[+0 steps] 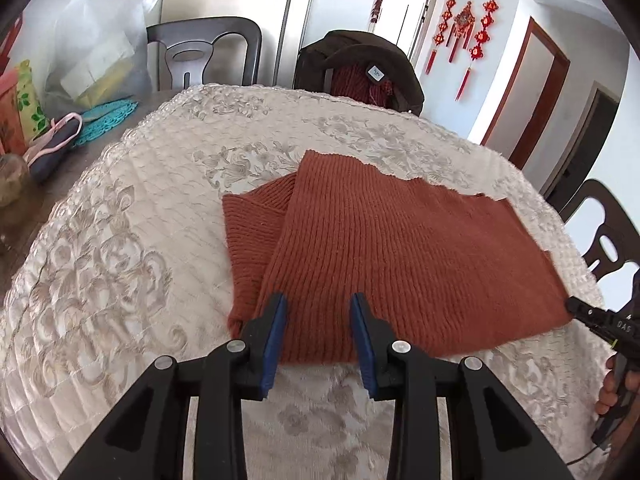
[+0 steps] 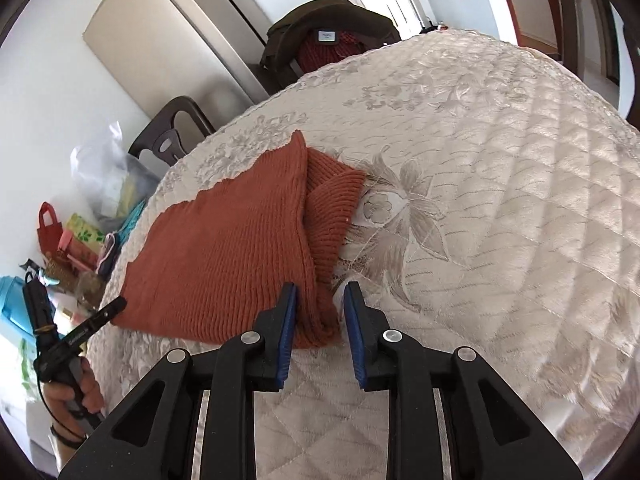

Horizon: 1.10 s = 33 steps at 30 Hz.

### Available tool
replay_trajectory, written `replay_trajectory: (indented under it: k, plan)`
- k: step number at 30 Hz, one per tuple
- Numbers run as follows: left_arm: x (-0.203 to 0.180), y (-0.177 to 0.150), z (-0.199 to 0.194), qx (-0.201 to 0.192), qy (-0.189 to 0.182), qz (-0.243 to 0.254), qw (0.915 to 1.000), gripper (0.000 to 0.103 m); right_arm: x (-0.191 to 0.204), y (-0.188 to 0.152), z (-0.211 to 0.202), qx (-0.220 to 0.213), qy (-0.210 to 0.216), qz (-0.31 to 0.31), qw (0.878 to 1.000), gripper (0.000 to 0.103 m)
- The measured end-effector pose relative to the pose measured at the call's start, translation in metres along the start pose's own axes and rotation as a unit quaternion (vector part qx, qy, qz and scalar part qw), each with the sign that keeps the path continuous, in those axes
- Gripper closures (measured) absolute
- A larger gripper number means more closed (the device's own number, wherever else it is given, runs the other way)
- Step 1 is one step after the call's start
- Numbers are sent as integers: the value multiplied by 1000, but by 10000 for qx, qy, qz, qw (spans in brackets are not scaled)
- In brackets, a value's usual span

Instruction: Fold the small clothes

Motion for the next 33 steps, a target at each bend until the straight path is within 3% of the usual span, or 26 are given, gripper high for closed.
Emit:
replay_trajectory:
  k: [3,9,18,24,31,33]
  plan:
    - [10,-7,-16,-48,-65,-181,9998,67,3,-5,-14,-36,38,-31,10000,73]
    - [39,-26,-20,207,-235,-814,9962,55,4,-32,-12,257,726,401,9962,63]
    - [50,-2,4,159,-707,-1294,9889,39,-6,-16,4,83,1163,1071,9874,58]
    - [43,7,17,209,-1026,-1273,9863,39,-7,-10,8,11,1249,1248,9843,58]
    - [36,2,13,93,-1011,-1213,9874,40,-4,-8,10,-48,1133,1241,9858,58]
    - [36,4,14,84,-909,-1200,9886,45,-5,-6,12,-51,1087,1237,9863,59]
Point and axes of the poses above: each gripper's, at about its wrist camera, not at the fingertips, and z roughly the way its jaws point, x to its left, y to its top, the point moved 3 cm from there along z, roughly the way its jaws point, and after that the axes turned 7 degrees about -z, right-handed, at the moved point
